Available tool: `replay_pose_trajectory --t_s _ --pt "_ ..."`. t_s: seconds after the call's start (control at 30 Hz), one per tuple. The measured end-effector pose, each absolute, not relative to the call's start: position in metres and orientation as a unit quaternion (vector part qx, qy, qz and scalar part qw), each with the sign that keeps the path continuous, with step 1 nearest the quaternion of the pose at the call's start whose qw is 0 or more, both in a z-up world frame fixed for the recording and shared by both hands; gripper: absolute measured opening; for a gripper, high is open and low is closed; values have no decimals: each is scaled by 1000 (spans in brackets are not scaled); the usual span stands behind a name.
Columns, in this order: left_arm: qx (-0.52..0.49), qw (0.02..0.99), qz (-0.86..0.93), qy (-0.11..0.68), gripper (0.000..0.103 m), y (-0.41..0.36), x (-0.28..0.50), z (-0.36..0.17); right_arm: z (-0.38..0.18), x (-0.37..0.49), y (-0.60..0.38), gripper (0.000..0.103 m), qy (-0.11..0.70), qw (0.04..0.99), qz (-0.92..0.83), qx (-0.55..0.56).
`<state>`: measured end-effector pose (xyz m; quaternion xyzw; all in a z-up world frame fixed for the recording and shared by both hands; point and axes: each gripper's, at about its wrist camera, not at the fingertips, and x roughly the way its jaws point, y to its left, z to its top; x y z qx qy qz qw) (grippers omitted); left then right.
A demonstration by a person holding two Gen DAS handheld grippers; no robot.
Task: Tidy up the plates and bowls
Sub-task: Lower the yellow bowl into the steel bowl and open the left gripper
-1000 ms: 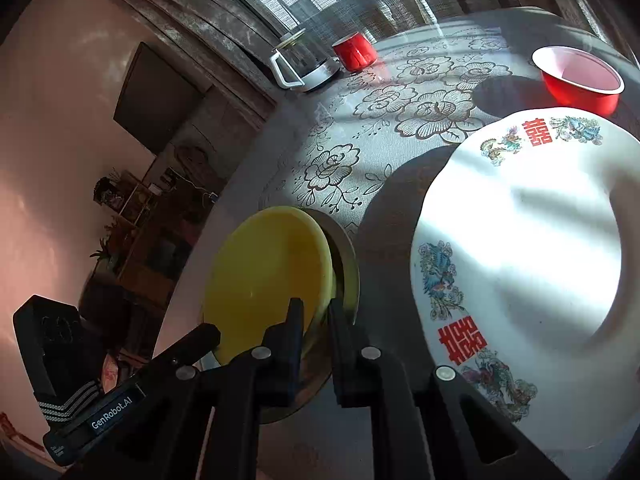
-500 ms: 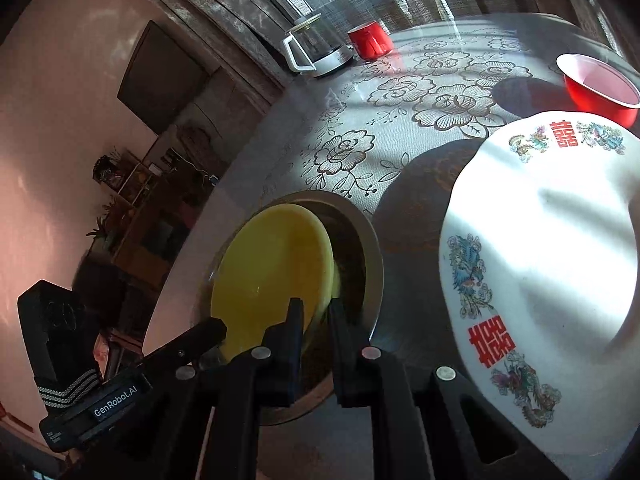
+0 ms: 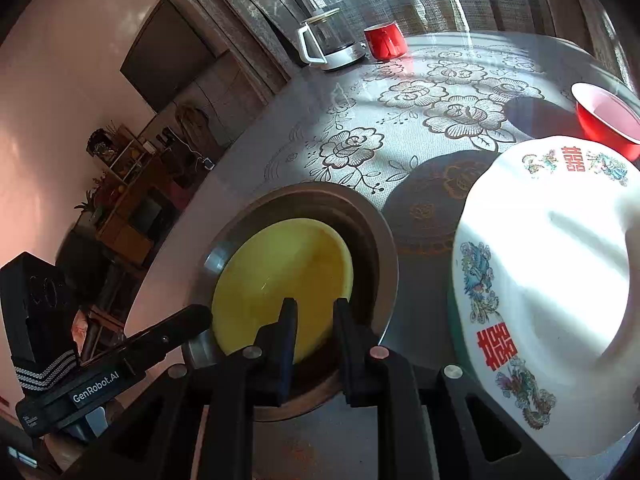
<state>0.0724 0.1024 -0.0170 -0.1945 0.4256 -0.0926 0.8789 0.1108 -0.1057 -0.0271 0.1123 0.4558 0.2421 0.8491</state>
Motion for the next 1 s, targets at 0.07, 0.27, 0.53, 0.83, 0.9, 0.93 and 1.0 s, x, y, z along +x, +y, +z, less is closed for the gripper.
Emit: replay_pose_trajectory --t_s 0.07,0.27,0.53,0.83,0.9,0.93,1.0 --pt "-191 880 -90 425 15 102 72 -17 -27 110 -103 18 454 851 241 102" --pt "-172 887 -78 421 19 100 72 -14 -27 107 -104 18 450 853 244 101" --pt "-143 900 -65 408 26 95 68 -10 -27 102 -105 29 436 855 258 109" --pt "-123 908 -55 397 31 93 65 -5 -26 99 -111 32 418 862 257 125" --pt "-120 909 -54 395 33 92 65 -3 -25 99 -116 33 414 864 255 132" --pt "-119 910 -55 394 34 92 65 -3 -25 99 -118 33 411 864 254 137" --pt "-114 912 -51 391 36 90 65 -1 -24 99 -123 33 407 865 252 149"
